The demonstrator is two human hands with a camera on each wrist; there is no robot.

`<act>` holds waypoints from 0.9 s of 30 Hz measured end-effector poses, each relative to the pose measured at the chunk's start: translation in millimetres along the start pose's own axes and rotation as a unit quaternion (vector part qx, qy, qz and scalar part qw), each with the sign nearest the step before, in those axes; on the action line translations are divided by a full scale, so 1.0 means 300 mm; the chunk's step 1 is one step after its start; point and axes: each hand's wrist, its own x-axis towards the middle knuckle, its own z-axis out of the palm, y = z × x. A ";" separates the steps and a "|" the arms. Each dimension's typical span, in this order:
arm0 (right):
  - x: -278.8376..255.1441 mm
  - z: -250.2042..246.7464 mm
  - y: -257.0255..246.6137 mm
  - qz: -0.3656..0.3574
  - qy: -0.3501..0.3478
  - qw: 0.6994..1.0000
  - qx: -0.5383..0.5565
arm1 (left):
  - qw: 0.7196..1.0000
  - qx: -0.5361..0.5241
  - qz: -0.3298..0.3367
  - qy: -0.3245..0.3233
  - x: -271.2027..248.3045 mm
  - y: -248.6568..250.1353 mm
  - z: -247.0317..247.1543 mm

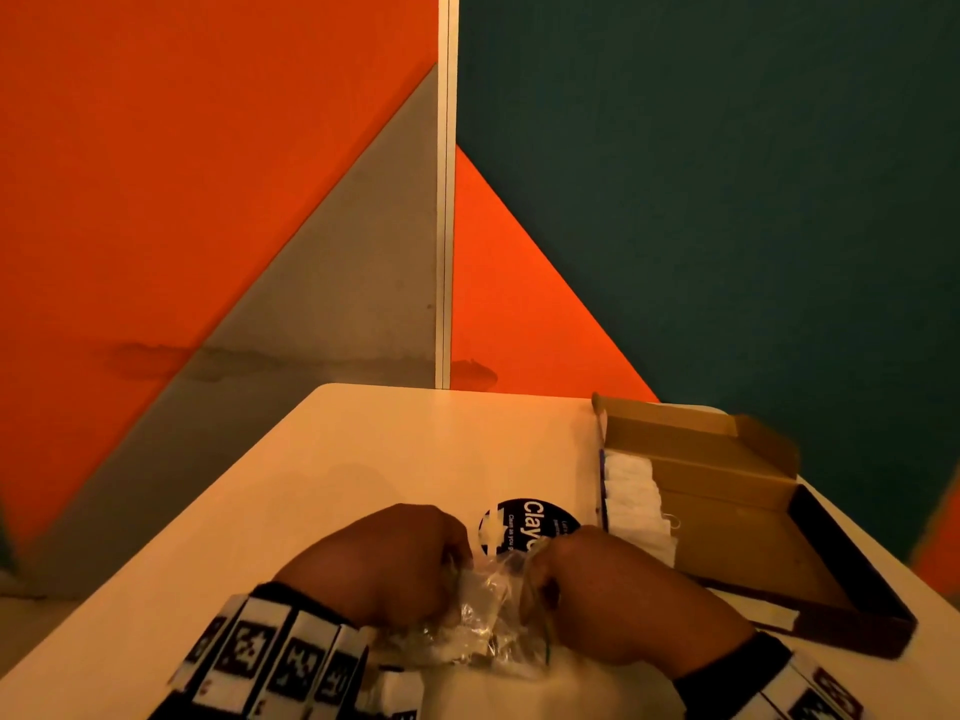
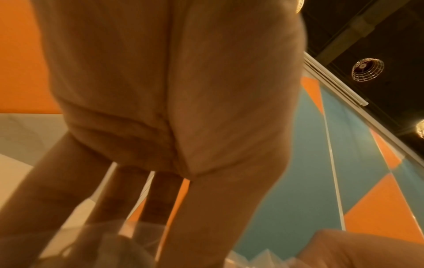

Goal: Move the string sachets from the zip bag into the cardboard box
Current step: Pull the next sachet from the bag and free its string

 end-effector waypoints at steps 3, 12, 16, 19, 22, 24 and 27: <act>0.001 -0.001 0.008 0.013 0.026 1.000 0.011 | 1.000 -0.005 -0.005 -0.005 0.000 -0.001 0.000; 0.008 0.001 0.024 0.009 0.032 0.997 0.065 | 1.000 0.007 -0.002 -0.004 0.001 0.001 0.000; 0.017 0.015 0.037 -0.014 0.047 0.997 0.058 | 1.000 0.003 -0.002 -0.003 0.001 0.000 0.002; 0.027 0.028 0.049 -0.023 0.069 0.996 0.048 | 1.000 0.003 -0.005 -0.004 0.002 -0.001 0.005; 0.039 0.038 0.055 -0.027 0.085 0.995 0.051 | 1.000 0.004 -0.008 -0.003 0.002 -0.001 0.006; 0.045 0.045 0.059 -0.025 0.100 0.993 0.054 | 1.000 0.007 -0.006 -0.002 0.004 -0.001 0.006; 0.048 0.052 0.061 -0.035 0.120 0.991 0.056 | 1.000 0.004 -0.008 0.001 0.006 0.001 0.006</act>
